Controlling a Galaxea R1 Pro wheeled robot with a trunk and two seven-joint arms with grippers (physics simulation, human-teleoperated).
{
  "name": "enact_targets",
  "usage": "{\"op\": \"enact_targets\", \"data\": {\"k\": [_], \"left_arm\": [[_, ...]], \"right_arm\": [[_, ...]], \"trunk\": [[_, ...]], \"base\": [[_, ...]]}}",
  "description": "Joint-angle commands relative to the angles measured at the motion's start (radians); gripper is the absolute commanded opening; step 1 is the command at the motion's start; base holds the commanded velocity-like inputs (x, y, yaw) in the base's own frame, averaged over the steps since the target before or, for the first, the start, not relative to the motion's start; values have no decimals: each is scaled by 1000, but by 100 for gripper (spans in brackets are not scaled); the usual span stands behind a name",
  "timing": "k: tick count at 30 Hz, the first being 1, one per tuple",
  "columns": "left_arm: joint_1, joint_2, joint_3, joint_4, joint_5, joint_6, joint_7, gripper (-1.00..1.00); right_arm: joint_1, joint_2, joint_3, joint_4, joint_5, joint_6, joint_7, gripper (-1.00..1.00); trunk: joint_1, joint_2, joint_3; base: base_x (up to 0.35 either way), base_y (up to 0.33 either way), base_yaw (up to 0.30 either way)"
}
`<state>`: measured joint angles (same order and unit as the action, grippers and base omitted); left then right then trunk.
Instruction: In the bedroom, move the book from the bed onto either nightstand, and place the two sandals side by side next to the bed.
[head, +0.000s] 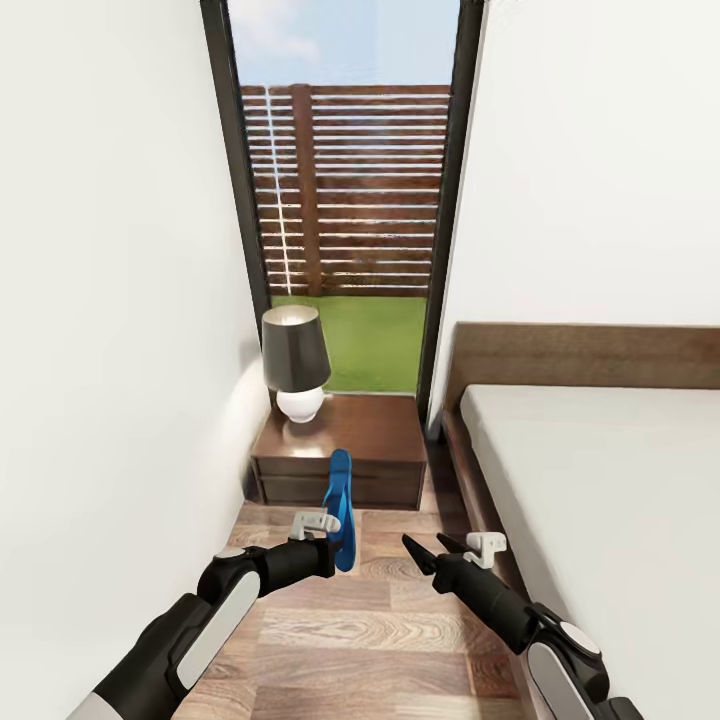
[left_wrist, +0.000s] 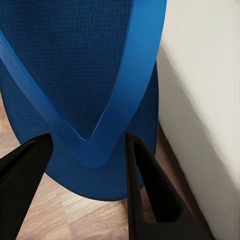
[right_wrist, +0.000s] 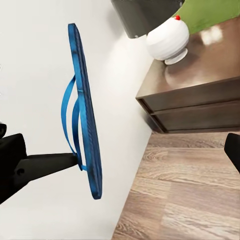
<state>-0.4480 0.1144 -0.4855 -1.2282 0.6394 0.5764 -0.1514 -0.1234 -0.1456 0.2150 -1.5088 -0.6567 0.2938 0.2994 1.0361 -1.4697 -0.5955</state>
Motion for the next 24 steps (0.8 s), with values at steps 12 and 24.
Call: {"op": "enact_targets", "data": {"k": [12, 24], "left_arm": [[-1, -29, -21, 20, 2, 1, -1, -100], [-1, -33, -24, 22, 2, 2, -1, -100]], "right_arm": [[0, 1, 1, 0, -9, 4, -1, 100], [0, 1, 2, 1, -7, 3, -6, 100]], "trunk": [[-46, 84, 37], [-92, 168, 74]], "base": [[0, 0, 0], [0, 0, 0]]}}
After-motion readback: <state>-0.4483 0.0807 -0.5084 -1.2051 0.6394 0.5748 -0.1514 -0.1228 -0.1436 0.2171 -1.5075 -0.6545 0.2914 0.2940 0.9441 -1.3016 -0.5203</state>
